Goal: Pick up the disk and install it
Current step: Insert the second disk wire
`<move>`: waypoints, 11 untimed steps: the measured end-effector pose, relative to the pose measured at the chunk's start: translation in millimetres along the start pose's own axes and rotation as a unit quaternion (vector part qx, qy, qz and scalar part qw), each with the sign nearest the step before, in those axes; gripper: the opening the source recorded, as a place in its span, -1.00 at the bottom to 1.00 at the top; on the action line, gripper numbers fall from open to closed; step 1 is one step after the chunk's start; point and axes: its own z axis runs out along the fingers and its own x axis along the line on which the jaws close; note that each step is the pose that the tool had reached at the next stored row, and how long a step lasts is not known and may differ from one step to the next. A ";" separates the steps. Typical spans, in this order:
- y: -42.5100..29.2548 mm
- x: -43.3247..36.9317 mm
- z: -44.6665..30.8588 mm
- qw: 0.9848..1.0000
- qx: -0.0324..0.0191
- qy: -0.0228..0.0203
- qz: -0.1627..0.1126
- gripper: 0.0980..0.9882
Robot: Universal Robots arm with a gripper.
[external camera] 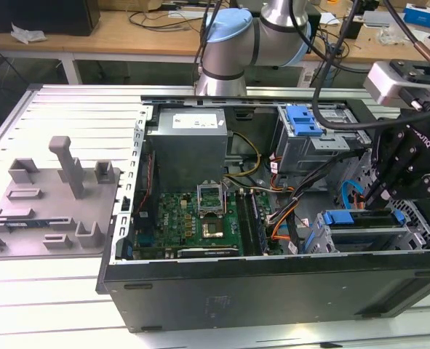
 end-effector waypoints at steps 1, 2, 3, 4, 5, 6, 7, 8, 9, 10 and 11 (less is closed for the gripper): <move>-0.1 0.0 0.6 1.000 0.000 0.000 0.000 -0.86; -0.1 0.0 1.1 1.000 0.000 0.000 0.000 -0.86; -0.2 -0.1 1.4 1.000 0.000 0.000 0.000 -0.86; -0.2 -0.1 1.6 1.000 0.000 0.000 0.000 -0.86; -0.2 0.0 1.9 1.000 0.000 0.000 0.000 -0.86; -0.3 -0.1 2.1 1.000 0.000 0.000 0.000 -0.86; -0.4 -0.1 2.4 1.000 0.000 0.000 0.000 -0.86; -0.6 -0.1 2.6 1.000 0.000 0.000 0.000 -0.86; -0.8 -0.1 3.0 1.000 0.000 0.000 0.000 -0.86; -1.0 -0.1 3.2 1.000 0.000 0.000 0.000 -0.86; -1.2 -0.1 3.7 1.000 0.000 0.000 0.000 -0.86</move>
